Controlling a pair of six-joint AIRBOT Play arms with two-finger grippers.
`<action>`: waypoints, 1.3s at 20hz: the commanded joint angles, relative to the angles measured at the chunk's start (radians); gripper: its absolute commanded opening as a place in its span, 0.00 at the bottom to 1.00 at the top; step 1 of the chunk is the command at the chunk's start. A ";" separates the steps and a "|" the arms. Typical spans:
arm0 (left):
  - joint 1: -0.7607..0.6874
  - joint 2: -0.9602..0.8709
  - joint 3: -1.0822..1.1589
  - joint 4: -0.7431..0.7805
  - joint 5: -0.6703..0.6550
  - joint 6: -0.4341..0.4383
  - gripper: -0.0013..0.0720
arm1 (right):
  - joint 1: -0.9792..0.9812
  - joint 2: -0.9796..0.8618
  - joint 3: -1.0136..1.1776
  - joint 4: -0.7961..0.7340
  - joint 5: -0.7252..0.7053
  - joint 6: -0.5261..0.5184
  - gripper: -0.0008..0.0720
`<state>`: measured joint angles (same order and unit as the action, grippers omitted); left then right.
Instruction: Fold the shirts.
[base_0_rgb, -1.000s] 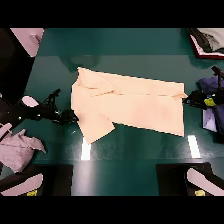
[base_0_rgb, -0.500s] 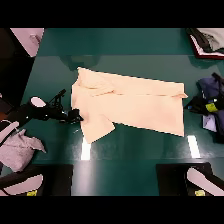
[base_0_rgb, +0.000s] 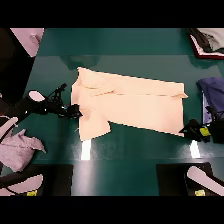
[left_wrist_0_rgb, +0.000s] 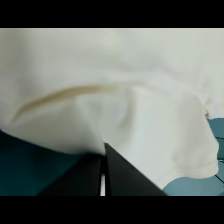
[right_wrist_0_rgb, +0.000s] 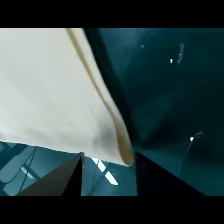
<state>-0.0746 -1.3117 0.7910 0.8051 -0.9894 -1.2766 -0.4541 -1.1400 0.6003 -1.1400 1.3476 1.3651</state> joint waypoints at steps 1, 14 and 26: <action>-0.001 0.000 0.005 -0.002 -0.009 0.002 0.05 | 0.057 -0.030 -0.033 -0.005 -0.097 -0.003 0.43; -0.001 0.346 0.002 0.201 -0.393 -0.116 0.05 | 0.084 0.243 0.109 -0.230 0.175 0.021 0.03; 0.003 0.194 0.181 0.093 -0.133 -0.111 0.05 | 0.179 0.030 0.451 -0.116 0.078 0.028 0.03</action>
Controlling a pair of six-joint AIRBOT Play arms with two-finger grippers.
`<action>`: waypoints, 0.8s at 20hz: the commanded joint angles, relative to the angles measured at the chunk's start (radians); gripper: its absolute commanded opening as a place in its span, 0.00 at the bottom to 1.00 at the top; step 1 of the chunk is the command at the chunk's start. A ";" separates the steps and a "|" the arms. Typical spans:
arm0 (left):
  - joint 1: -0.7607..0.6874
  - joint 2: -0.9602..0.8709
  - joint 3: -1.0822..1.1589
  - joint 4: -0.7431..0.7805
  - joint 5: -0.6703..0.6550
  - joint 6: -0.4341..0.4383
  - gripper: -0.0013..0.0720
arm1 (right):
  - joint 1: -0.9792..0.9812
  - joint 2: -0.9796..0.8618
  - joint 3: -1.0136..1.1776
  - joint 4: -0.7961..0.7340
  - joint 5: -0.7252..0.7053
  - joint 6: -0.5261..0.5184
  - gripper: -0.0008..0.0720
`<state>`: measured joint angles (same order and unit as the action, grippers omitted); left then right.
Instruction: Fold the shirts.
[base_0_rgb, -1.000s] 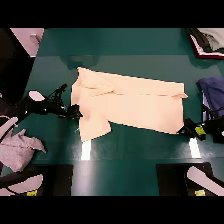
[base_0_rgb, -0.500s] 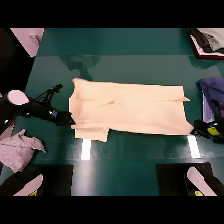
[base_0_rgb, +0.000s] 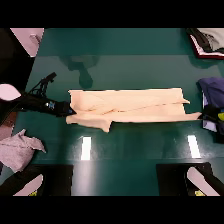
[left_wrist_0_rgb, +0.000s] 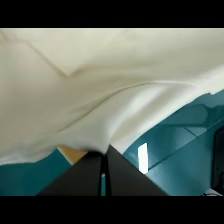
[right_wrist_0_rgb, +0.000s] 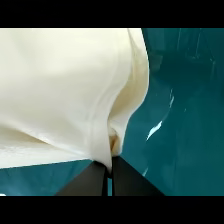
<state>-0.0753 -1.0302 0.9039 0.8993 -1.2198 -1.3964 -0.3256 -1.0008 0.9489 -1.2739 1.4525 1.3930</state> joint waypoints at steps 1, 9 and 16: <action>0.003 -0.126 0.099 -0.001 0.127 0.008 0.05 | 0.073 -0.158 0.140 0.014 -0.041 0.002 0.03; 0.003 -0.303 0.255 0.037 0.363 0.005 0.05 | 0.159 -0.507 0.450 0.025 -0.074 0.049 0.04; 0.003 -0.332 0.278 0.039 0.459 -0.062 0.69 | 0.124 -0.674 0.635 0.200 -0.116 0.022 0.78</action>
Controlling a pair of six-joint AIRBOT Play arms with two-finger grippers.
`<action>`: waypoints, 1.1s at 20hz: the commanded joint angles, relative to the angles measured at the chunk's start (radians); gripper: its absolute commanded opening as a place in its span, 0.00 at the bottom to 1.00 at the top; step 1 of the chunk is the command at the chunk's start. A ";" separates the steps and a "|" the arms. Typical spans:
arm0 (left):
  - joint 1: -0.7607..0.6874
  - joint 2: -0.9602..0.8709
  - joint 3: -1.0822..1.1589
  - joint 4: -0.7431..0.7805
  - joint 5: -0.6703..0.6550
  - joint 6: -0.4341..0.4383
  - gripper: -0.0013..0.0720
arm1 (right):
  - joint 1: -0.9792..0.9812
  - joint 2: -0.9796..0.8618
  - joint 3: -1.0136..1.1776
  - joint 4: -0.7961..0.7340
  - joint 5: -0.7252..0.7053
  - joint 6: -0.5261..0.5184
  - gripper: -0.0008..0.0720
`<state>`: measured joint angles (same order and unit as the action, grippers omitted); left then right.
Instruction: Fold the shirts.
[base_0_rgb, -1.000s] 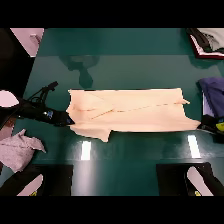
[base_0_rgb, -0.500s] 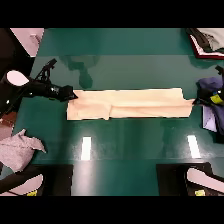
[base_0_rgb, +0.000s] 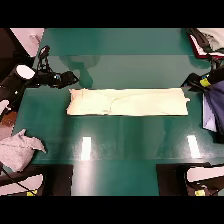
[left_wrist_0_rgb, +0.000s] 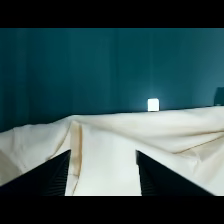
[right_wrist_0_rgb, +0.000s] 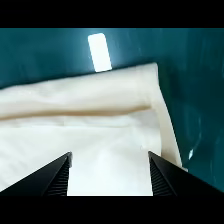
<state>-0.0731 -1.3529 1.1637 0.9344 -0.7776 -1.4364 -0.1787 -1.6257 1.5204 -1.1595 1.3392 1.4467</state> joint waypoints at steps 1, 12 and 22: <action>0.001 -0.009 0.027 0.006 -0.023 -0.019 0.69 | -0.043 -0.042 0.059 0.091 0.019 -0.058 0.77; -0.002 -0.010 0.029 0.000 -0.234 0.030 0.05 | -0.222 -0.127 -0.194 0.263 0.078 -0.298 0.96; -0.023 -0.010 0.029 -0.038 -0.233 0.022 0.05 | -0.105 -0.140 -0.193 0.278 0.056 -0.394 0.03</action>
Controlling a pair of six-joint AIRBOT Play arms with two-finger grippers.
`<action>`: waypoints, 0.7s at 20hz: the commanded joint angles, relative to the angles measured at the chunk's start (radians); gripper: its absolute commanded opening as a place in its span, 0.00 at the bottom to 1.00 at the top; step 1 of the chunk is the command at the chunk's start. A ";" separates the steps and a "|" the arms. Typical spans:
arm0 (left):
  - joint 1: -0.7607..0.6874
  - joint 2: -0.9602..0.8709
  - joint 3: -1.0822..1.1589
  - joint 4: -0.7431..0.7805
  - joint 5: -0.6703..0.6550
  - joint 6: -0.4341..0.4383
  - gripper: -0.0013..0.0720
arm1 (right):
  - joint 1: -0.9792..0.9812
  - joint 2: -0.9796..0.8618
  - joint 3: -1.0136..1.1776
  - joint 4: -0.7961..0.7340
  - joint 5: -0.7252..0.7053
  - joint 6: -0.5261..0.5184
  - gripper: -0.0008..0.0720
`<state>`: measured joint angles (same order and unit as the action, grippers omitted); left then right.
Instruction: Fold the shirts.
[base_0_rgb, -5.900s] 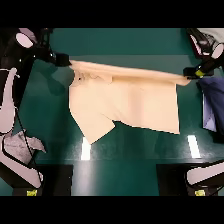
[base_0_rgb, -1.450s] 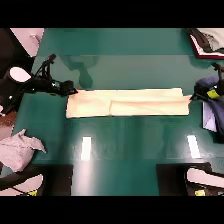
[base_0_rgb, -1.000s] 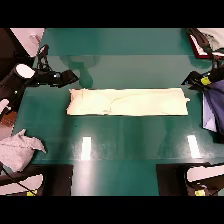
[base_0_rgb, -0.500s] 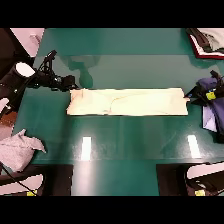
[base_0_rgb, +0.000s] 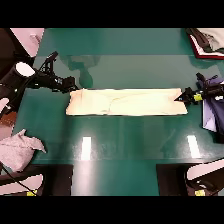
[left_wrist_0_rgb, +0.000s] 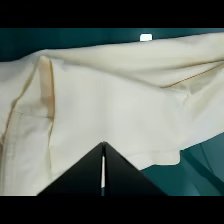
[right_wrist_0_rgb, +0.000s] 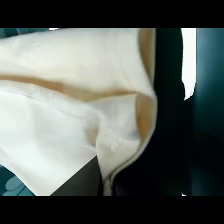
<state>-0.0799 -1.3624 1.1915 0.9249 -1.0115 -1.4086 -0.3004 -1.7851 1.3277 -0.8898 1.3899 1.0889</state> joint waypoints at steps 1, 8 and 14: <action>-0.038 -0.003 0.002 -0.039 0.006 -0.006 0.05 | 0.016 0.047 0.000 0.015 0.005 -0.036 0.03; -0.317 -0.266 0.309 -0.043 0.003 0.004 0.05 | 0.036 0.276 0.008 0.261 0.007 0.014 0.02; -0.483 -0.581 0.597 -0.043 -0.010 0.002 0.05 | 0.210 0.290 0.282 0.266 0.095 0.135 0.02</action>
<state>-0.4927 -1.8114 1.6688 0.8825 -1.0145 -1.4071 -0.1661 -1.5089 1.5013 -0.6487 1.4590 1.1660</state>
